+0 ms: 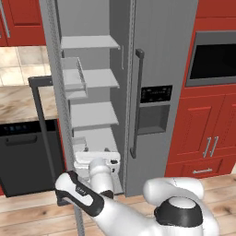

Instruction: There's a chicken drumstick in the fridge that needs to be moved to the freezer for freezing. Pick up the chicken drumstick from the fridge, place it on any shelf in the freezer, and close the fridge and freezer doors when done.

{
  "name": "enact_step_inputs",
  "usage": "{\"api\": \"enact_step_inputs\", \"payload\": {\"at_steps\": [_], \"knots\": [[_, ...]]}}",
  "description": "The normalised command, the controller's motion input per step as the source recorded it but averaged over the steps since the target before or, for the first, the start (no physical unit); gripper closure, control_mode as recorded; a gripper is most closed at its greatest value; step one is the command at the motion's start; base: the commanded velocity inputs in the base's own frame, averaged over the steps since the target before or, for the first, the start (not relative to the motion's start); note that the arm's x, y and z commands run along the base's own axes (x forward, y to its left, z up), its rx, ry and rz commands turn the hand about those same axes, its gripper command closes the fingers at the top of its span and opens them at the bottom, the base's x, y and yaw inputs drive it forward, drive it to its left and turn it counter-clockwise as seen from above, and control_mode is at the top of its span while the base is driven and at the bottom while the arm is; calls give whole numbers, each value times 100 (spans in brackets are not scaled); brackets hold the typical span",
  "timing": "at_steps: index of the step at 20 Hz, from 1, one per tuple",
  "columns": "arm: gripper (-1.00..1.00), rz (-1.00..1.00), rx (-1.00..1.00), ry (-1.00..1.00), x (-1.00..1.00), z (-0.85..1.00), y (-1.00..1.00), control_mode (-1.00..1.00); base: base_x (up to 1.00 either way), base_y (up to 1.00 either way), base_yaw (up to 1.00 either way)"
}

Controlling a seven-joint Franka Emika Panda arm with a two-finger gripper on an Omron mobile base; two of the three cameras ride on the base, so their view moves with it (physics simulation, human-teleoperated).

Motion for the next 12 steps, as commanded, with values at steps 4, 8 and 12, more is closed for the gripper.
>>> {"api": "enact_step_inputs", "payload": {"at_steps": [4,8,12], "knots": [[-100,-14,-20,-17,-100,13,100,-100,0,0,0],[-100,-4,-1,-25,-89,2,100,-100,0,0,0],[-100,0,0,-26,-62,4,100,-100,0,0,0]]}}
